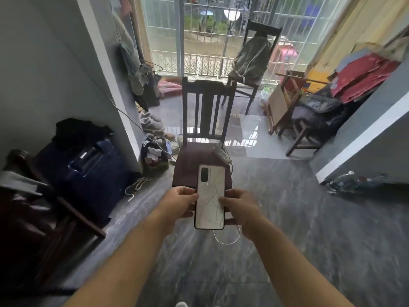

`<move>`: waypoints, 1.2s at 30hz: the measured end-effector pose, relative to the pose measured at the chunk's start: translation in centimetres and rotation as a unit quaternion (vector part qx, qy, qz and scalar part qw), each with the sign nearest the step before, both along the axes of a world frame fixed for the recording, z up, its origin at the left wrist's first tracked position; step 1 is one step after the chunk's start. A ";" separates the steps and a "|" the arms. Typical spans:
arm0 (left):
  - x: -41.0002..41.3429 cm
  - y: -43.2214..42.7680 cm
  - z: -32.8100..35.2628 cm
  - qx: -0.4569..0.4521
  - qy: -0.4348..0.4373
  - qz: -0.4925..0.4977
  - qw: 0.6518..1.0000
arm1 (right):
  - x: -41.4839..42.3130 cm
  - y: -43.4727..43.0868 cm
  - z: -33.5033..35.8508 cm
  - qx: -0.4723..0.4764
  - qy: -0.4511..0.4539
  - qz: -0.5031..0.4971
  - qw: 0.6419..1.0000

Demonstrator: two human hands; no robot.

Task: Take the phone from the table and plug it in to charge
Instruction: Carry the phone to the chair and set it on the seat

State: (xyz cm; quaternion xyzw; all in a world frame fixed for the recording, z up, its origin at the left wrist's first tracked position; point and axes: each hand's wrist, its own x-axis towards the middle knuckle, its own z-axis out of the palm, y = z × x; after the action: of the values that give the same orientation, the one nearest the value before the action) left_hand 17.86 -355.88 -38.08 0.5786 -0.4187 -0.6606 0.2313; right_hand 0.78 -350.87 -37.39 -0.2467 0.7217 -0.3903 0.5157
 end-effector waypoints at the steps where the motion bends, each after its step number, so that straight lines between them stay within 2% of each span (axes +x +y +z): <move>1: -0.2 -0.8 -0.2 0.002 -0.001 0.000 1.000 | -0.2 -0.7 -0.1 0.003 0.001 0.001 1.000; 18: -9.5 -14.7 -2.9 0.039 -0.038 0.049 0.997 | -9.7 -15.9 -4.6 0.037 -0.024 0.045 0.998; 23: -11.6 -17.9 -3.9 0.056 -0.038 0.037 0.997 | -12.0 -19.0 -6.2 0.054 -0.031 0.043 0.997; 36: -10.4 -25.8 -11.1 0.113 -0.023 -0.010 0.993 | -11.1 -26.0 -10.2 0.131 -0.046 0.015 0.990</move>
State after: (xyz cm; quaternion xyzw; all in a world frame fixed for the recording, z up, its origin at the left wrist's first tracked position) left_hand 7.43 -381.65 -49.19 0.6118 -0.3521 -0.6926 0.1487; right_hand -10.31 -376.83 -47.62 -0.1694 0.7385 -0.2954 0.5820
